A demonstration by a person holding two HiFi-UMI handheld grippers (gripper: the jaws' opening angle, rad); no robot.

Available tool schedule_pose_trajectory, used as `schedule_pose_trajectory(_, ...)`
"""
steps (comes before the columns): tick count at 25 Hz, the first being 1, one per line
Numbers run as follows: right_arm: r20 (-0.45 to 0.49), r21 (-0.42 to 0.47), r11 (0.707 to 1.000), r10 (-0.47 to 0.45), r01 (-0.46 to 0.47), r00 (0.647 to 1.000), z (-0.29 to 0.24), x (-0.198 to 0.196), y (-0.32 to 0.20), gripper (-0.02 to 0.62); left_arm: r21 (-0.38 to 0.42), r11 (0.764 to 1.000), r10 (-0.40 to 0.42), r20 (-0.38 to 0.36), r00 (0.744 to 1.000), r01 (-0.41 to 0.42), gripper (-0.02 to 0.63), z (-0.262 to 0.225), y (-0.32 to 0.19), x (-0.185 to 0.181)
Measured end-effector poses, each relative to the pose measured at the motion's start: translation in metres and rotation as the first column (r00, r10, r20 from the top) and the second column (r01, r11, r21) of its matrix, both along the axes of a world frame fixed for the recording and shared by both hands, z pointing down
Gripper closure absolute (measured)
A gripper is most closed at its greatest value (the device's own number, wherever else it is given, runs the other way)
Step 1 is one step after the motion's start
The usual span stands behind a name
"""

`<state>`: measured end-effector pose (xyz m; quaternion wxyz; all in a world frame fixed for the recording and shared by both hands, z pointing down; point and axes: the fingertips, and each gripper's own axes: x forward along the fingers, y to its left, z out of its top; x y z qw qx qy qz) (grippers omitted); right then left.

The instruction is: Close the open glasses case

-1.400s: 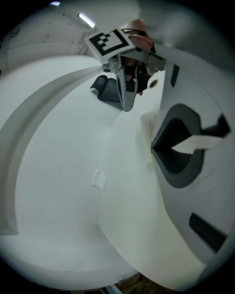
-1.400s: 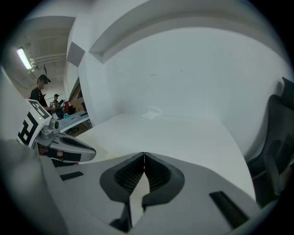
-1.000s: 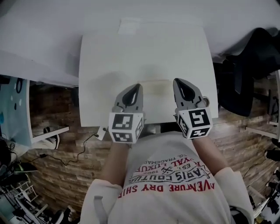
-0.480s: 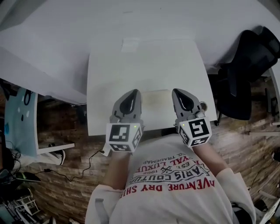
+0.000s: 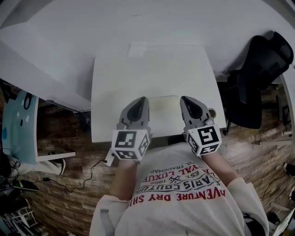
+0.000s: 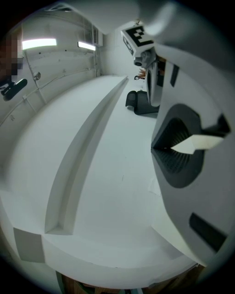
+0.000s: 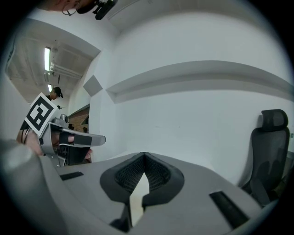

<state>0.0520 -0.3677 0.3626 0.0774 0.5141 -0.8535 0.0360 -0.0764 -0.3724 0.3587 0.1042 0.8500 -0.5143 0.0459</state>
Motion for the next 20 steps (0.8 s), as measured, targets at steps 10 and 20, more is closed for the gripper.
schedule_pose_trajectory(10, -0.002, -0.044, 0.999, 0.018, -0.018, 1.0, 0.013, 0.001, 0.002, 0.583, -0.017, 1.0, 0.016, 0.024, 1.0, -0.016, 0.601, 0.008, 0.005, 0.005)
schedule_pose_trajectory(20, 0.009, -0.072, 0.997, 0.02, -0.02, 1.0, 0.022, 0.002, 0.003, 0.583, -0.031, 0.999, 0.02, 0.023, 1.0, -0.019, 0.601, 0.014, 0.004, 0.005)
